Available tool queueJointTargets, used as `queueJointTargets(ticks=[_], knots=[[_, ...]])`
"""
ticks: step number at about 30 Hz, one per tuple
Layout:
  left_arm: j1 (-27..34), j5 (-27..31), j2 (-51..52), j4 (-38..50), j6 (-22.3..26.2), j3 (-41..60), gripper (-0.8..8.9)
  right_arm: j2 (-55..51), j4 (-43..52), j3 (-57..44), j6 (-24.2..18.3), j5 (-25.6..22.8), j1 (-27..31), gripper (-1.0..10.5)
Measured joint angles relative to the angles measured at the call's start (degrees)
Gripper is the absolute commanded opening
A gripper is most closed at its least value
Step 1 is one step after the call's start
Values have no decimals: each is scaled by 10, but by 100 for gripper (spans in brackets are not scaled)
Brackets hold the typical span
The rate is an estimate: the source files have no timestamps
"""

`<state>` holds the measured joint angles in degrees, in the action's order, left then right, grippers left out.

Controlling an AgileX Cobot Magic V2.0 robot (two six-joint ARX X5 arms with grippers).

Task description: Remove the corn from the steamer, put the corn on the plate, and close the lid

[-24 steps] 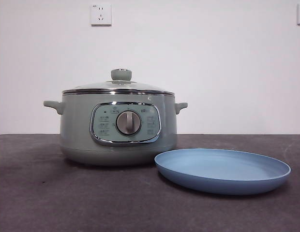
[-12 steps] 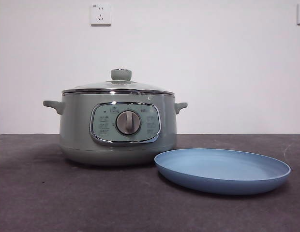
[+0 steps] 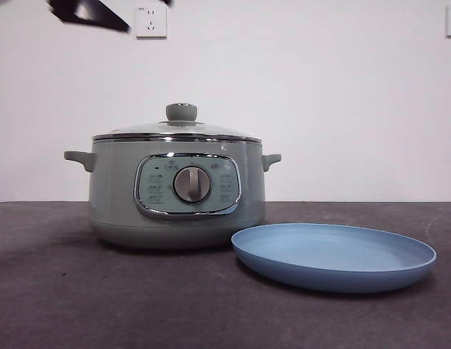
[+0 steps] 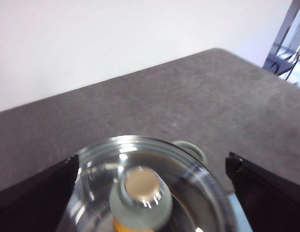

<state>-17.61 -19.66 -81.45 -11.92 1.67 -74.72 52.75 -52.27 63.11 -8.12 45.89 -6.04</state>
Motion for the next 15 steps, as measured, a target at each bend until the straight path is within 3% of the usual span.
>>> queueJointTargets(ticks=[5,15], knots=[[-18,55,-81,49,20,-23,524,0,0,0,0,0,0,540],[-24,62,-154,66,24,-23,523,0,0,0,0,0,0,540]])
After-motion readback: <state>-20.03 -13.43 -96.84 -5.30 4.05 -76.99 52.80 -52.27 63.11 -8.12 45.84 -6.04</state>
